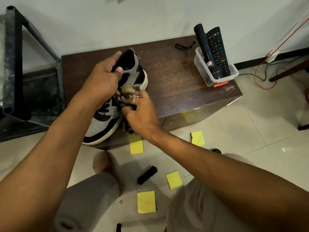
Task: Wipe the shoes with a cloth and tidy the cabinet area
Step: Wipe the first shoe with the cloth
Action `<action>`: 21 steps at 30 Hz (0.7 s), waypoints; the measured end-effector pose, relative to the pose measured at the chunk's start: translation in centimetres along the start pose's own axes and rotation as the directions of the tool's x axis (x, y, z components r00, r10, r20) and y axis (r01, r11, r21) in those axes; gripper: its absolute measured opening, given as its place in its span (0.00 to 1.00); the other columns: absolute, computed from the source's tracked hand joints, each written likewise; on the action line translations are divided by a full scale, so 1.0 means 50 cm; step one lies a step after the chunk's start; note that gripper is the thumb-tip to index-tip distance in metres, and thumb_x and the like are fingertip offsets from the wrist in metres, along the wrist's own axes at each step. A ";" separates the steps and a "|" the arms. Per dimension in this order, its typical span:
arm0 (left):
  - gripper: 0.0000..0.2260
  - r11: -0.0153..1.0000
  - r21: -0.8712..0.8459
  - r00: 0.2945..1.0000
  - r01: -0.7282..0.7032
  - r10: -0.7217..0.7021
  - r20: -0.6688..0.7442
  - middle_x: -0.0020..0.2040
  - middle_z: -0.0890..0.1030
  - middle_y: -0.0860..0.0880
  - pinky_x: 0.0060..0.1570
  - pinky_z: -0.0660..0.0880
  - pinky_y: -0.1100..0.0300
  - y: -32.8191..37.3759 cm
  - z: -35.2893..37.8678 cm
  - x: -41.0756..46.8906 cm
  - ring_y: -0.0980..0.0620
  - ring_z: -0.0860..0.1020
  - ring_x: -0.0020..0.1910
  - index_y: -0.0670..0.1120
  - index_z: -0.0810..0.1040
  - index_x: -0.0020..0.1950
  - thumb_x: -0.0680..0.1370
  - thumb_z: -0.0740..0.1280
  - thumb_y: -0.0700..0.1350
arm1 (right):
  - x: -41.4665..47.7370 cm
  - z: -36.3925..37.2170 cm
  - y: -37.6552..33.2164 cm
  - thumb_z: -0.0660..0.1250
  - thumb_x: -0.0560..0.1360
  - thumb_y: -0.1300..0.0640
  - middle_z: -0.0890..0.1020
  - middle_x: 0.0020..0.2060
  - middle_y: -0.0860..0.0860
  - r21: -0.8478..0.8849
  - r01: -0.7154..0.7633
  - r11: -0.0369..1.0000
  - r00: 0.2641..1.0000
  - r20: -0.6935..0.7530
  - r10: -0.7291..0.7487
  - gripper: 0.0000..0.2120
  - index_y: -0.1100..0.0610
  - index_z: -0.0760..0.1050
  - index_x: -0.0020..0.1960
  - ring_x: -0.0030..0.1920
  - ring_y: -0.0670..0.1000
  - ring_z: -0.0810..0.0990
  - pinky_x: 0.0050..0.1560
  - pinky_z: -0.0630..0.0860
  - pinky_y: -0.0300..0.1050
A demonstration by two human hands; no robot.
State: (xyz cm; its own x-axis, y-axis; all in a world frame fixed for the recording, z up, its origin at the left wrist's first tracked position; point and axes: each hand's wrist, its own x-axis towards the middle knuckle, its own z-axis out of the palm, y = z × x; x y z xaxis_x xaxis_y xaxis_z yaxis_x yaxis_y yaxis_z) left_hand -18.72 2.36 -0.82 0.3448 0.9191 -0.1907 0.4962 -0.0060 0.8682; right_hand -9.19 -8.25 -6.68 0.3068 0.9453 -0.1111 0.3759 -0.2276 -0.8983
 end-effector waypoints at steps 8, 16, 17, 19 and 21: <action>0.22 0.995 -0.091 0.999 0.045 -0.044 0.009 0.74 0.72 0.58 0.74 0.66 0.55 -0.003 -0.003 0.002 0.59 0.71 0.70 0.57 0.67 0.78 0.85 0.61 0.43 | 0.025 -0.016 -0.002 0.70 0.77 0.61 0.73 0.58 0.52 -0.181 0.321 0.930 0.936 -0.087 -0.340 0.12 0.62 0.82 0.59 0.51 0.51 0.79 0.46 0.82 0.53; 0.23 0.997 -0.062 0.999 0.040 -0.039 0.031 0.74 0.71 0.58 0.73 0.65 0.58 0.001 -0.005 0.000 0.59 0.70 0.70 0.58 0.65 0.79 0.85 0.60 0.43 | 0.022 -0.036 -0.005 0.67 0.72 0.59 0.77 0.48 0.47 -0.101 0.215 0.971 0.977 0.025 -0.213 0.07 0.58 0.84 0.45 0.47 0.48 0.79 0.49 0.80 0.53; 0.22 0.998 -0.048 0.999 0.036 -0.034 0.029 0.74 0.70 0.58 0.71 0.64 0.60 0.003 -0.003 0.000 0.59 0.69 0.70 0.58 0.65 0.79 0.86 0.60 0.43 | 0.027 -0.041 -0.007 0.67 0.72 0.60 0.77 0.45 0.47 -0.058 0.245 0.968 0.966 -0.067 -0.249 0.05 0.58 0.82 0.41 0.44 0.47 0.78 0.46 0.80 0.53; 0.22 0.999 -0.027 0.999 0.034 -0.033 0.020 0.75 0.69 0.58 0.68 0.63 0.61 0.006 0.000 0.000 0.58 0.68 0.71 0.59 0.64 0.79 0.86 0.60 0.44 | 0.040 -0.053 -0.014 0.68 0.74 0.65 0.75 0.46 0.50 0.011 0.329 0.944 0.909 -0.276 -0.313 0.04 0.58 0.79 0.42 0.42 0.46 0.76 0.42 0.79 0.50; 0.22 1.000 -0.006 0.999 0.031 -0.031 0.017 0.76 0.69 0.56 0.70 0.64 0.59 0.005 -0.001 0.000 0.57 0.68 0.72 0.60 0.64 0.79 0.86 0.59 0.45 | 0.062 -0.061 -0.014 0.67 0.75 0.66 0.72 0.50 0.52 0.045 0.338 0.940 0.874 -0.386 -0.296 0.06 0.61 0.81 0.50 0.44 0.45 0.74 0.43 0.79 0.44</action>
State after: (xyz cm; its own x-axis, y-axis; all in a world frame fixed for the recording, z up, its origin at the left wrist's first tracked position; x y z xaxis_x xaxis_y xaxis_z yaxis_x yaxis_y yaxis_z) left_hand -18.62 2.35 -0.57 0.3431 0.9120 -0.2250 0.5015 0.0247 0.8648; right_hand -5.84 -5.88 -5.12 0.4942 0.8032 0.3326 0.4179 0.1160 -0.9011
